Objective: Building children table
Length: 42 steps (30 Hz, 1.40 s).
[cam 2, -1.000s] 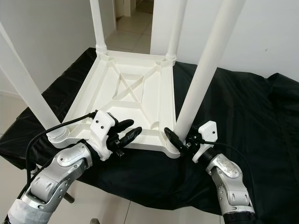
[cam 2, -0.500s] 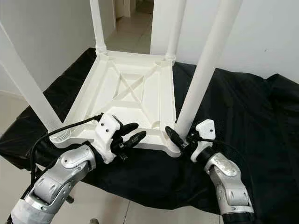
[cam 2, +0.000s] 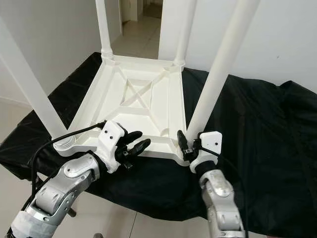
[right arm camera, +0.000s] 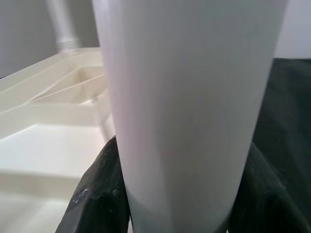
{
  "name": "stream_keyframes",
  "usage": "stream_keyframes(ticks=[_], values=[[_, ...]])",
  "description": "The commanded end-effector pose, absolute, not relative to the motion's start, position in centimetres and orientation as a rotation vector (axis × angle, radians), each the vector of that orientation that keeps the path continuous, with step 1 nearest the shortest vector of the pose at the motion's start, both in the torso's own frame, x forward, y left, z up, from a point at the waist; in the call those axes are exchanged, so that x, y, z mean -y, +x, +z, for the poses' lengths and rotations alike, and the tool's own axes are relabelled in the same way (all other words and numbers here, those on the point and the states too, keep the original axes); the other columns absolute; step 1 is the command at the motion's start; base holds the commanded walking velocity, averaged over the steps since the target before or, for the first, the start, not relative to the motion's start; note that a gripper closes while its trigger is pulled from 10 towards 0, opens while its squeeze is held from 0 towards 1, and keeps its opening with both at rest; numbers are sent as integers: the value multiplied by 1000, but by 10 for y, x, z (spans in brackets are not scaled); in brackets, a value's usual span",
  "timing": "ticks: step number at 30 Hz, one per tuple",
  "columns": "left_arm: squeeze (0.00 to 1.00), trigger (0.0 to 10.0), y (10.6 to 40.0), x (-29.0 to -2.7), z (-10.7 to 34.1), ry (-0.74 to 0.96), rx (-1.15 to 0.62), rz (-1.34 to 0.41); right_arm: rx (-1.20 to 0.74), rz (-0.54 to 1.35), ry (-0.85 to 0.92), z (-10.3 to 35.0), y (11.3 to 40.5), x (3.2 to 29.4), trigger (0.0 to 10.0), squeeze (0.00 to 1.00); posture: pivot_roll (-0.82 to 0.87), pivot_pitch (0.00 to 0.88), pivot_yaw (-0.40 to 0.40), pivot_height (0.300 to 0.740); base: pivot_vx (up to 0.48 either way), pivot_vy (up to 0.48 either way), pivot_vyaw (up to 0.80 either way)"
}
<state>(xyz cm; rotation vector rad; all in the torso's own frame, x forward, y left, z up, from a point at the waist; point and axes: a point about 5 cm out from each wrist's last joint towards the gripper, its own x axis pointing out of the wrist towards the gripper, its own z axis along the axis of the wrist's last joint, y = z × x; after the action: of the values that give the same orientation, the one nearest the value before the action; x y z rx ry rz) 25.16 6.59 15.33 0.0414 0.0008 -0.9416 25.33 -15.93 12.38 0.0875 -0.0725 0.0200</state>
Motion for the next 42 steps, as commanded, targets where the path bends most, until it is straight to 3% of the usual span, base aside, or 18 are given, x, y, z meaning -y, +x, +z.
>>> stream_keyframes(ticks=[1,9,12,13,15,16,31,32,33,42], values=[[0,10000,253,-65,151,55,0,-956,-8,-128,109,109,250,171,10000,0,-75,0,-51,740,0,0,0],[0,10000,261,-67,153,-8,-38,-917,-37,-243,128,107,254,161,10000,0,-72,0,-60,740,0,0,0],[0,10000,264,-69,154,1,-16,-910,-6,-171,134,112,255,154,10000,0,-66,0,-63,740,0,0,0],[0,10000,263,-69,155,21,6,-913,2,-167,139,113,256,155,10000,663,-65,0,-60,740,0,0,0],[0,10000,263,-69,156,36,22,-915,6,-171,143,114,256,156,10000,663,-65,0,-60,740,0,0,0],[0,10000,262,-69,155,38,21,-916,13,-171,142,115,257,158,10000,1000,-65,0,-57,740,0,0,0],[0,10000,258,-65,156,76,24,-961,100,93,88,127,255,180,10000,1000,-57,0,-53,740,0,0,0],[0,10000,257,-65,156,79,25,-965,104,139,80,128,255,183,10000,561,-57,0,-53,740,0,0,0],[0,10000,256,-65,156,80,26,-973,100,199,72,129,256,185,10000,0,-59,0,-50,740,0,0,0],[0,10000,253,-62,157,95,43,-1007,78,429,17,132,263,199,10000,0,-53,0,-55,740,0,0,0]])
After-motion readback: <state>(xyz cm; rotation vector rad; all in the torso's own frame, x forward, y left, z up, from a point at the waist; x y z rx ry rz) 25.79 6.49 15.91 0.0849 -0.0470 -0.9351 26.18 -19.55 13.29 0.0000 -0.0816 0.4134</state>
